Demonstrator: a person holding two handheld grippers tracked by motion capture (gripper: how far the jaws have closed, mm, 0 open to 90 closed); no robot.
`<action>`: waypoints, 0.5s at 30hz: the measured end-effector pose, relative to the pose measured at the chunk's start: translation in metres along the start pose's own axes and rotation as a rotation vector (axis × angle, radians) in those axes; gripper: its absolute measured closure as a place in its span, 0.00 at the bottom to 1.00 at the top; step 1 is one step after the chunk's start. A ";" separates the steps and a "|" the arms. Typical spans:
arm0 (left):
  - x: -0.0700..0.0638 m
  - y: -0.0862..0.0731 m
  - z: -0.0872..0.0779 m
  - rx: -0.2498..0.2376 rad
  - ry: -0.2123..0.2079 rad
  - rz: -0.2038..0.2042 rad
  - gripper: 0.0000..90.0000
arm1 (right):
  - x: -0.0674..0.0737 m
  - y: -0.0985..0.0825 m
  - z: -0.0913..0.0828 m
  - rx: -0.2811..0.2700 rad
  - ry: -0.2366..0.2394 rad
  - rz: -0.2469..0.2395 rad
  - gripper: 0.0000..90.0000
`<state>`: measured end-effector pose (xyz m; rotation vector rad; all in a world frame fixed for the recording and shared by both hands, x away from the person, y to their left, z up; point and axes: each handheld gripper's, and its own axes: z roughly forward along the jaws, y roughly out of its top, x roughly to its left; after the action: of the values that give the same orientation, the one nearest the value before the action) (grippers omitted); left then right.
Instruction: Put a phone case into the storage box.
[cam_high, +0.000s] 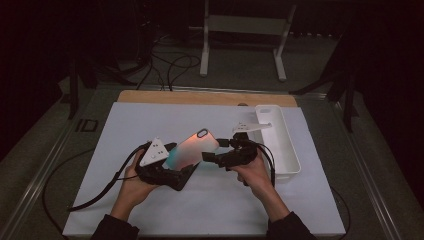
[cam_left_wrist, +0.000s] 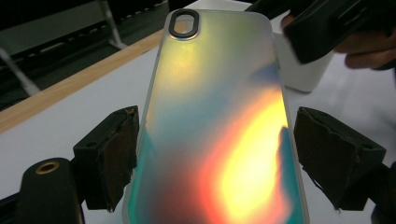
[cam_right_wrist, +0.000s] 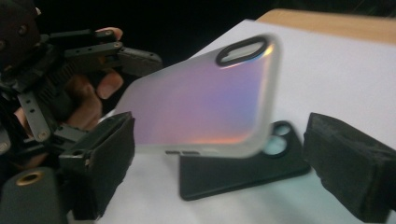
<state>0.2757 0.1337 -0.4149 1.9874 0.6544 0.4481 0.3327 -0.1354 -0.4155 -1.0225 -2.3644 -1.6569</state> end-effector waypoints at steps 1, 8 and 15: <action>-0.001 0.000 0.001 -0.002 -0.001 0.002 0.19 | 0.000 0.000 0.000 0.000 0.000 0.000 0.16; -0.004 -0.003 0.010 0.012 -0.017 0.004 0.19 | 0.005 0.001 0.007 0.045 -0.043 0.030 0.40; -0.007 -0.006 0.016 0.038 -0.011 0.005 0.19 | 0.008 0.005 0.004 0.026 -0.041 0.050 0.63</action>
<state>0.2778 0.1207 -0.4281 2.0260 0.6555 0.4297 0.3306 -0.1271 -0.4104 -1.1122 -2.3583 -1.5993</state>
